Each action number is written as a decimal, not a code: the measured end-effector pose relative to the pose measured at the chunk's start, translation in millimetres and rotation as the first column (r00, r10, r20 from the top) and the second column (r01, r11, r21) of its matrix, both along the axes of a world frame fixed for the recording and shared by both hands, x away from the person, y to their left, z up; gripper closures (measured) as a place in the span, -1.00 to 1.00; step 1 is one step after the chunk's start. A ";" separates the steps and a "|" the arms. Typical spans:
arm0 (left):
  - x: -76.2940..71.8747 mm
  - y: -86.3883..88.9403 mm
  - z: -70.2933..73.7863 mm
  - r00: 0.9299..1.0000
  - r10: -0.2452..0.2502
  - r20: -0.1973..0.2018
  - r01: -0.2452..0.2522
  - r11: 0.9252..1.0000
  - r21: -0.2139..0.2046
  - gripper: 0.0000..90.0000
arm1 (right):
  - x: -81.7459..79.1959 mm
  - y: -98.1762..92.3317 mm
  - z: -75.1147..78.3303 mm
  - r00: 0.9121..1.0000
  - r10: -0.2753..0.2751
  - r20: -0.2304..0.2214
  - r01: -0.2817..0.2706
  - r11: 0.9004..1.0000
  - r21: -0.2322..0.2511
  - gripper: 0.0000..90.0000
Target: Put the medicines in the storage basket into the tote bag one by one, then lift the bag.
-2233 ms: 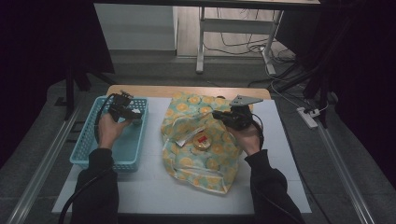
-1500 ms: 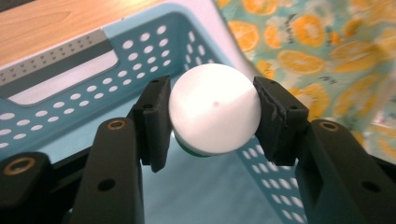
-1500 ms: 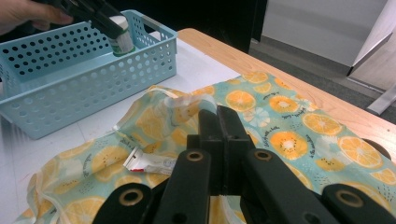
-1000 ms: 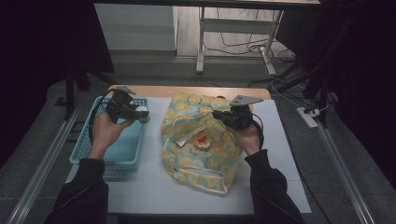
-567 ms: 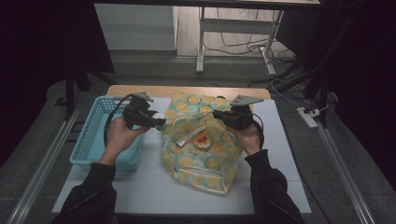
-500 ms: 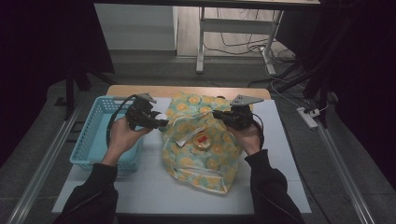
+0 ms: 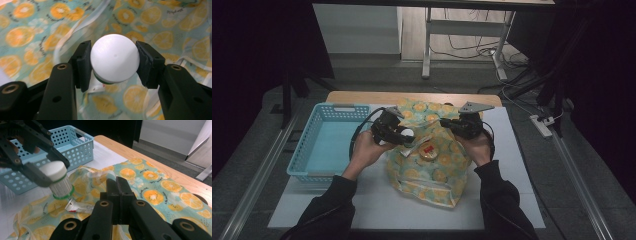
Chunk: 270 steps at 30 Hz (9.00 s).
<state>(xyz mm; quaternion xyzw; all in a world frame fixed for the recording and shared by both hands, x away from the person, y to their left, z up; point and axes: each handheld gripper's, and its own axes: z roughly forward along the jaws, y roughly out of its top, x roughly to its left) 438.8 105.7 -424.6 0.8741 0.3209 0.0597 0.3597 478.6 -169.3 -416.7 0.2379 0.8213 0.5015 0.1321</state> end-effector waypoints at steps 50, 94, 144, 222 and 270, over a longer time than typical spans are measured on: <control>29.4 -65.6 -40.3 1.000 -0.013 0.013 0.013 1.000 -0.001 -0.28 | 1.8 -1.2 -2.2 1.000 -0.004 0.000 0.004 1.000 -0.007 1.00; -56.8 -20.7 -43.3 0.995 -0.098 0.013 0.099 0.988 -0.120 -1.00 | -2.2 -0.3 -1.2 1.000 0.007 -0.004 -0.007 1.000 -0.011 1.00; -54.3 -23.4 -100.2 0.997 -0.072 -0.041 0.077 0.984 0.158 0.21 | -5.9 3.7 -3.6 1.000 0.022 -0.008 -0.022 0.999 -0.027 1.00; -23.0 18.4 39.9 0.996 -0.061 -0.058 0.047 0.973 -0.227 1.00 | -12.6 17.4 53.3 0.993 0.114 -0.022 -0.114 0.992 -0.045 1.00; -3.9 34.3 198.0 0.984 0.023 0.175 0.041 0.933 -0.356 1.00 | -22.1 31.6 170.7 0.984 0.143 0.105 -0.144 0.990 -0.001 1.00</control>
